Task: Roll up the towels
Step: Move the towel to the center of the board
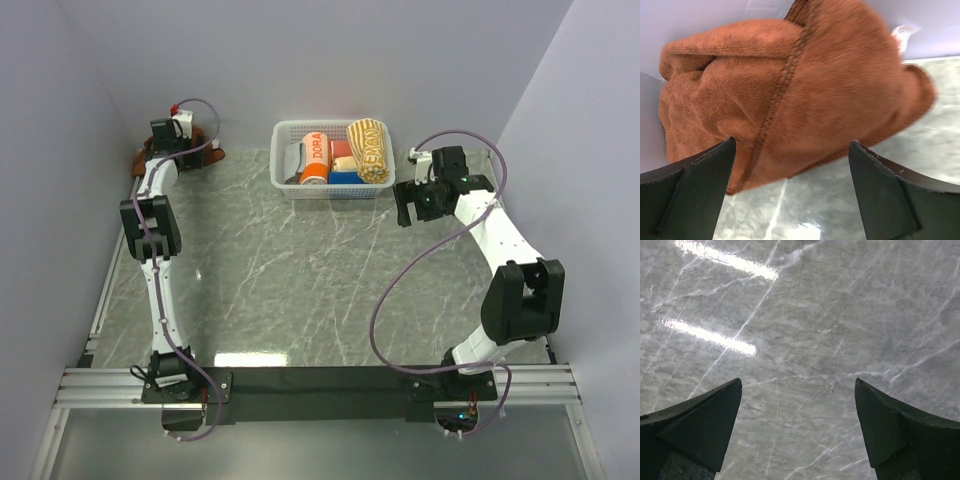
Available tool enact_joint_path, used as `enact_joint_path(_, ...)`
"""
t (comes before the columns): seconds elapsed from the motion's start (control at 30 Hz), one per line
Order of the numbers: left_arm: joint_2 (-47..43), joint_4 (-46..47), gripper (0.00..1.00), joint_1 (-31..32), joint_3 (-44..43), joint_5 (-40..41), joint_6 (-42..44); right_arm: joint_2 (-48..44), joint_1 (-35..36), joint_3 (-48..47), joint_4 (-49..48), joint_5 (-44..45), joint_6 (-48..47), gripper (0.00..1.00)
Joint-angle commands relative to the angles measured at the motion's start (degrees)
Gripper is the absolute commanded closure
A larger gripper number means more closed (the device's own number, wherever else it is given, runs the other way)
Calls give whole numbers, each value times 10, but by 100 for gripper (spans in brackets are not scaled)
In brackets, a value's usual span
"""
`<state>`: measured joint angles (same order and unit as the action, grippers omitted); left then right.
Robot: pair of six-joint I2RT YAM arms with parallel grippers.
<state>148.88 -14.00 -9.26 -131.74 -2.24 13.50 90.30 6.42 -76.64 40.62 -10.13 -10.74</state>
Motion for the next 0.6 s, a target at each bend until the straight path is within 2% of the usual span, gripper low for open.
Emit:
enact_joint_path(0.0,12,43,3,-9,-36,-23,19,14,-10,-36,11,-2,-10,0)
enact_joint_path(0.03,12,43,8,-10,-35,-29,20,20,-11,-39,11,-3,-9,0)
enact_joint_path(0.07,12,42,25,-9,-34,-43,20,24,-12,-41,16,-3,-9,0)
enact_joint_path(0.13,-3,42,47,-10,-28,-51,17,30,-18,-51,19,-4,-8,0)
enact_joint_path(0.17,-15,48,74,-11,-11,-66,14,30,-20,-54,23,-8,-6,0)
enact_joint_path(0.23,-60,53,93,-13,26,-85,12,30,-25,-58,26,-17,-4,0)
enact_joint_path(0.27,-76,44,100,-13,33,-90,11,31,-27,-63,31,-23,-3,1)
enact_joint_path(0.37,-142,-2,100,-12,50,-128,29,31,-30,-75,43,-44,-3,2)
enact_joint_path(0.4,-162,-44,100,-13,60,-170,42,30,-32,-81,46,-50,-4,3)
enact_joint_path(0.57,-348,-188,99,-8,218,-312,161,24,-34,-94,72,-90,-7,5)
